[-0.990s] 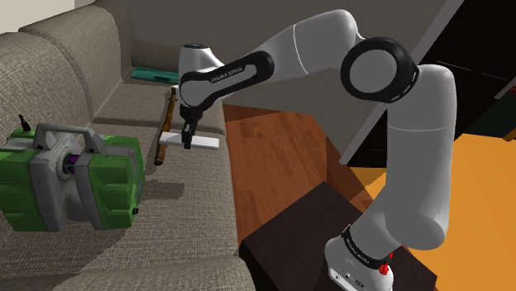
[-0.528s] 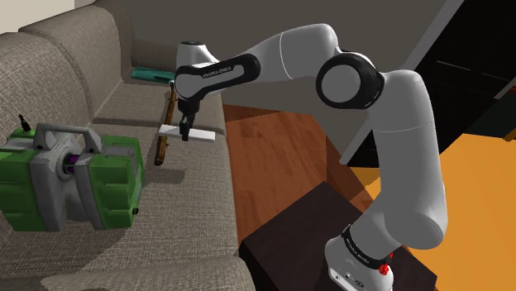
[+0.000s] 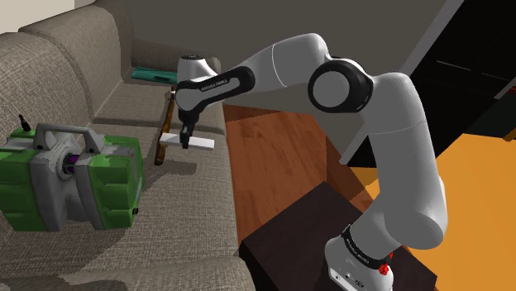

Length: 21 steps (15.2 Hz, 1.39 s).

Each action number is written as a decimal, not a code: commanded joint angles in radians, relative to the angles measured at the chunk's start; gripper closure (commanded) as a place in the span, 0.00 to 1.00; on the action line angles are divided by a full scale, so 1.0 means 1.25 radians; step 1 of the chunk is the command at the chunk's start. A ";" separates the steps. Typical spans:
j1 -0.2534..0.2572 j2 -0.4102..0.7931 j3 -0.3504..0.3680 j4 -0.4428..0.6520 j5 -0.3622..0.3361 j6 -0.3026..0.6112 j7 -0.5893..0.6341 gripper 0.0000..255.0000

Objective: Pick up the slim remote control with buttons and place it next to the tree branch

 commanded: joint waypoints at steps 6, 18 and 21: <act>0.004 0.052 -0.005 0.010 -0.005 0.042 0.002 1.00; 0.005 0.070 -0.007 0.015 -0.007 0.056 0.002 0.00; 0.005 0.070 -0.007 0.016 -0.007 0.056 0.002 0.00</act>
